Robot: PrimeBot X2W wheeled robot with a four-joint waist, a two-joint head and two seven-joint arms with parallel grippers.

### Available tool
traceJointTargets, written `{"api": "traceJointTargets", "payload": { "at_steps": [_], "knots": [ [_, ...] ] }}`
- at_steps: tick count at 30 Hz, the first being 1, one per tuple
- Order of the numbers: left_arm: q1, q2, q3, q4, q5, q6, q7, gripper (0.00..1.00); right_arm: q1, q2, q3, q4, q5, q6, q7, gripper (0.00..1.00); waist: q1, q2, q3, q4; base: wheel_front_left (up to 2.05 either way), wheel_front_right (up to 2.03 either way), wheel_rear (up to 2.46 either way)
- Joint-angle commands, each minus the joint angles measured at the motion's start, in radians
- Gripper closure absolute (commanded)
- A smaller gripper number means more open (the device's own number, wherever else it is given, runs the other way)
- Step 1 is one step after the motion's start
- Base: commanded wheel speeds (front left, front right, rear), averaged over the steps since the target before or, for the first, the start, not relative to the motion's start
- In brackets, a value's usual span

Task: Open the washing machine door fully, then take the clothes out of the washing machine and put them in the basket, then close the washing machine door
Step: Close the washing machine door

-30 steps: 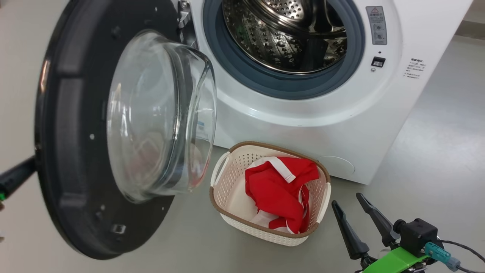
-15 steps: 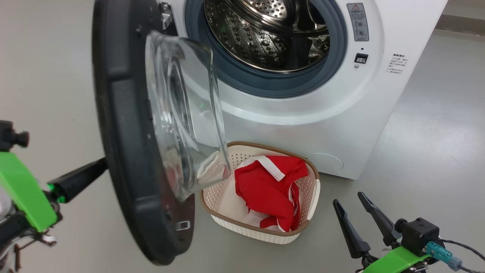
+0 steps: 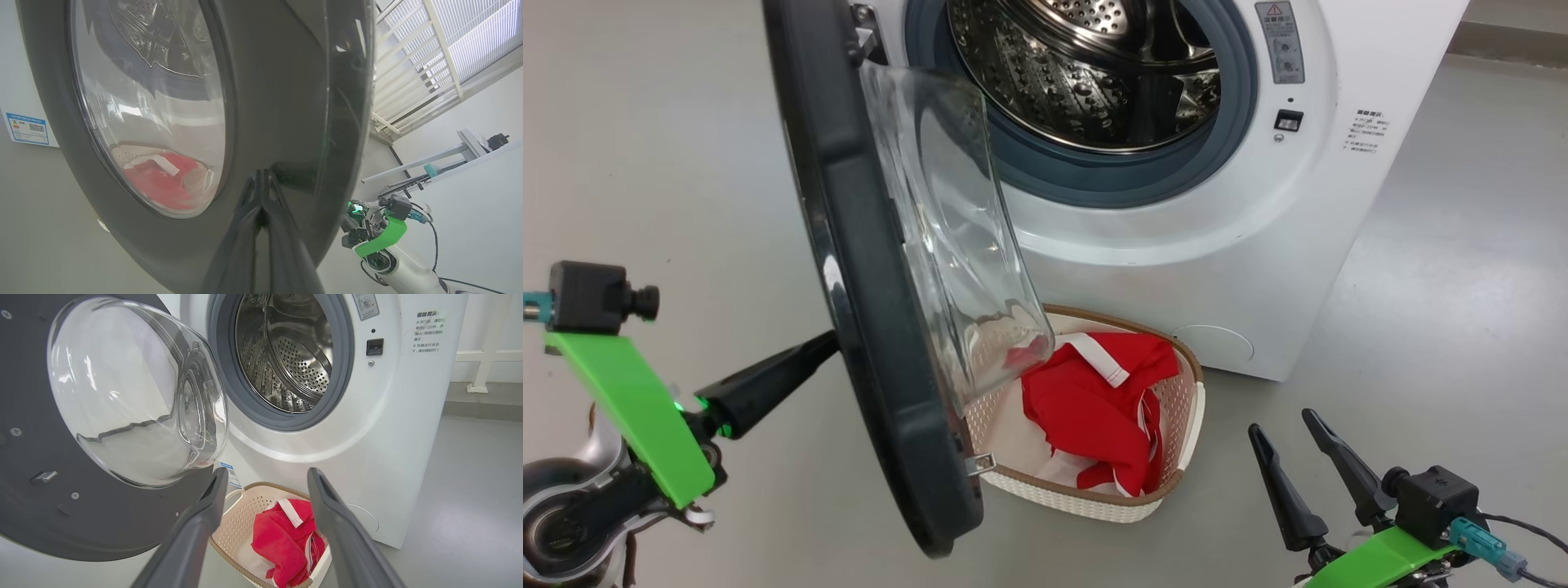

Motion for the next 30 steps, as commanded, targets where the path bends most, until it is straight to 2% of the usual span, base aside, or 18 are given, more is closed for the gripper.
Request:
{"api": "traceJointTargets", "payload": {
  "at_steps": [1,10,16,18,19,21,22,24,26,28,30],
  "knots": [
    [-0.034,0.049,0.045,-0.012,0.013,-0.007,-0.016,1.0,0.001,-0.005,0.015,-0.028,-0.006,0.007,-0.006,0.0,0.0,0.0,0.001,0.002,0.0,0.0,0.0],
    [0.025,0.092,0.048,0.054,0.042,-0.007,-0.11,1.0,0.008,0.0,0.009,-0.026,-0.009,0.007,-0.006,0.0,0.0,0.0,-0.009,0.016,0.0,0.0,0.0],
    [0.094,0.099,0.038,0.103,0.053,-0.007,-0.204,0.92,0.01,0.003,0.011,-0.024,-0.009,0.007,-0.006,0.0,0.0,0.0,-0.021,0.023,0.0,0.0,0.0],
    [0.123,0.096,0.034,0.115,0.057,-0.007,-0.244,0.8,0.011,0.004,0.01,-0.024,-0.009,0.007,-0.006,0.0,0.0,0.0,-0.023,0.026,0.0,0.0,0.0],
    [0.123,0.096,0.034,0.115,0.057,-0.007,-0.244,0.8,0.011,0.004,0.01,-0.024,-0.009,0.007,-0.006,0.0,0.0,0.0,-0.023,0.026,0.0,0.0,0.0],
    [0.152,0.089,0.028,0.126,0.055,-0.007,-0.286,0.71,0.014,0.005,0.009,-0.025,-0.009,0.007,-0.006,0.0,0.0,0.0,-0.024,0.029,0.0,0.0,0.0],
    [0.167,0.087,0.026,0.133,0.058,-0.007,-0.31,0.61,0.015,0.005,0.009,-0.025,-0.009,0.007,-0.006,0.0,0.0,0.0,-0.025,0.031,0.0,0.0,0.0],
    [0.195,0.087,0.014,0.149,0.073,-0.007,-0.358,0.52,0.018,0.004,0.008,-0.026,-0.009,0.007,-0.006,0.0,0.0,0.0,-0.026,0.034,0.0,0.0,0.0],
    [0.22,0.087,0.003,0.173,0.09,-0.007,-0.407,0.31,0.019,0.002,0.008,-0.025,-0.01,0.007,-0.006,0.0,0.0,0.0,-0.026,0.038,0.0,0.0,0.0],
    [0.243,0.087,-0.021,0.197,0.112,-0.007,-0.451,0.23,0.019,0.001,0.009,-0.024,-0.01,0.007,-0.006,0.0,0.0,0.0,-0.026,0.041,0.0,0.0,0.0],
    [0.263,0.075,-0.042,0.218,0.114,-0.007,-0.49,0.1,0.019,-0.001,0.01,-0.022,-0.01,0.007,-0.006,0.0,0.0,0.0,-0.027,0.044,0.0,0.0,0.0]
  ]
}}
